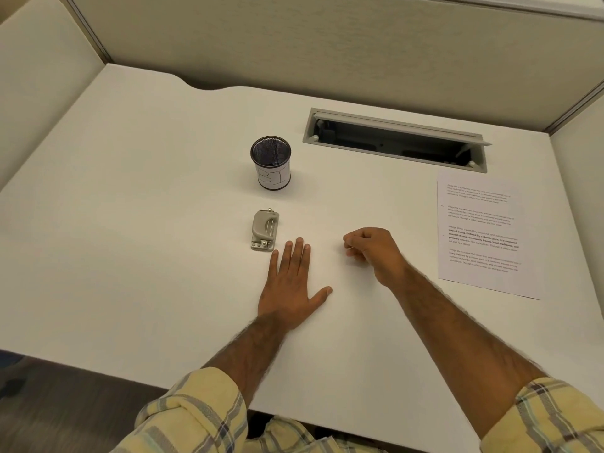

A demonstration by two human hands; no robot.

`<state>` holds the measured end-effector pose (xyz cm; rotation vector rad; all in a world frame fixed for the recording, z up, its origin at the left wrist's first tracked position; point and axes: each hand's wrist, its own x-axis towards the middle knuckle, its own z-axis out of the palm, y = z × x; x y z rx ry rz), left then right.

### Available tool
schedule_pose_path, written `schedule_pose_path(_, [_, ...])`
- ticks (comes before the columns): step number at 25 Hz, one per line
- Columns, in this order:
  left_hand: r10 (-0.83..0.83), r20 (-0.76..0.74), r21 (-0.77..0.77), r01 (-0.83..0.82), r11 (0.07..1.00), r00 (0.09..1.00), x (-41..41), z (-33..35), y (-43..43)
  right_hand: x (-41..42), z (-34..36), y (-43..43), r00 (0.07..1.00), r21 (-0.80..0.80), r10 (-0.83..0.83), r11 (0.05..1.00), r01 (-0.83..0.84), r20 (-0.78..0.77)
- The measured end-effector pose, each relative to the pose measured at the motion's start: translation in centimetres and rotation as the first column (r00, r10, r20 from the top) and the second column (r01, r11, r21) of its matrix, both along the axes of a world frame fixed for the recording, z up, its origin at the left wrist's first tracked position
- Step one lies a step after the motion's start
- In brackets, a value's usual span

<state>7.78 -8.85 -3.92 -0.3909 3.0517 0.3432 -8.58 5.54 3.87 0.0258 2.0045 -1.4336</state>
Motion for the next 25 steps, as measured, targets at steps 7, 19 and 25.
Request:
schedule_pose_path(7, [0.007, 0.005, 0.003, -0.007, 1.0, 1.0, -0.1, 0.0, 0.0, 0.0, -0.4, -0.4, 0.916, 0.393, 0.278, 0.907, -0.151, -0.291])
schedule_pose_path(19, [-0.001, 0.029, 0.018, 0.0, 1.0, 1.0, 0.0, 0.4, 0.0, 3.2, -2.1, -1.8, 0.59, 0.829, 0.705, 0.549, -0.103, -0.393])
schedule_pose_path(25, [0.0, 0.045, 0.015, -0.001, 1.0, 0.999, -0.1, 0.6, 0.0, 3.1, -2.0, -2.7, 0.48, 0.918, 0.818, 0.392, -0.064, -0.316])
